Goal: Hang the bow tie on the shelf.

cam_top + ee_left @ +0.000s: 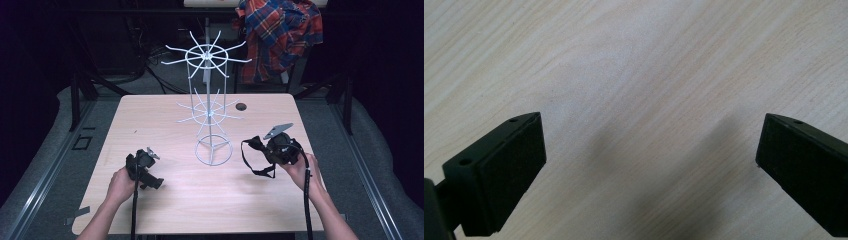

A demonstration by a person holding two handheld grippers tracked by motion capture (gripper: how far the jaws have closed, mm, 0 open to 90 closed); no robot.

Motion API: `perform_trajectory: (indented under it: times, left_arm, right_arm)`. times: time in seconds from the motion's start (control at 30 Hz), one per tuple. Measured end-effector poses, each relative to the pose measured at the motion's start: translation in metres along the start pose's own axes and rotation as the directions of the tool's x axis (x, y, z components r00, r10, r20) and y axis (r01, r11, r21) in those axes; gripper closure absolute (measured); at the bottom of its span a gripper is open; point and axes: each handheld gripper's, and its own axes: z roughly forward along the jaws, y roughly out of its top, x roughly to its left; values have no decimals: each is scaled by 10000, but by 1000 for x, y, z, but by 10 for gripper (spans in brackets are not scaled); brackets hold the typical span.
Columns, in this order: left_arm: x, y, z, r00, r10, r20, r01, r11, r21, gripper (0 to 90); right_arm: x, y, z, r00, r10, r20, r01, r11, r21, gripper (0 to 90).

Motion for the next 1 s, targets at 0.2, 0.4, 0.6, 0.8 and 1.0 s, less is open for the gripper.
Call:
perform_trajectory:
  times: [0.2, 0.4, 0.6, 0.8, 1.0]
  left_arm:
    - [0, 0, 0, 10000, -8, 16, 8, 10000, 11, 0]
    - [0, 1, 0, 10000, 15, 8, -15, 10000, 48, 0]
    - [-1, 2, 1, 10000, 27, 47, -27, 10000, 42, 0]
    - [-1, 2, 1, 10000, 27, 44, -28, 10000, 52, 0]
    - [-1, 2, 1, 10000, 32, 53, -32, 10000, 59, 0]
  right_arm:
    - [-2, 2, -6, 9999, -19, 108, 20, 9999, -107, 785]
    - [-6, 4, -12, 9998, 129, 162, -124, 9995, -298, 785]
    - [-7, 8, -17, 9996, 207, 176, -198, 9985, -513, 785]
    - [-9, 16, -24, 9995, 211, 218, -194, 9969, -760, 785]
    - [-10, 25, -32, 9993, 170, 320, -134, 9939, -1094, 786]
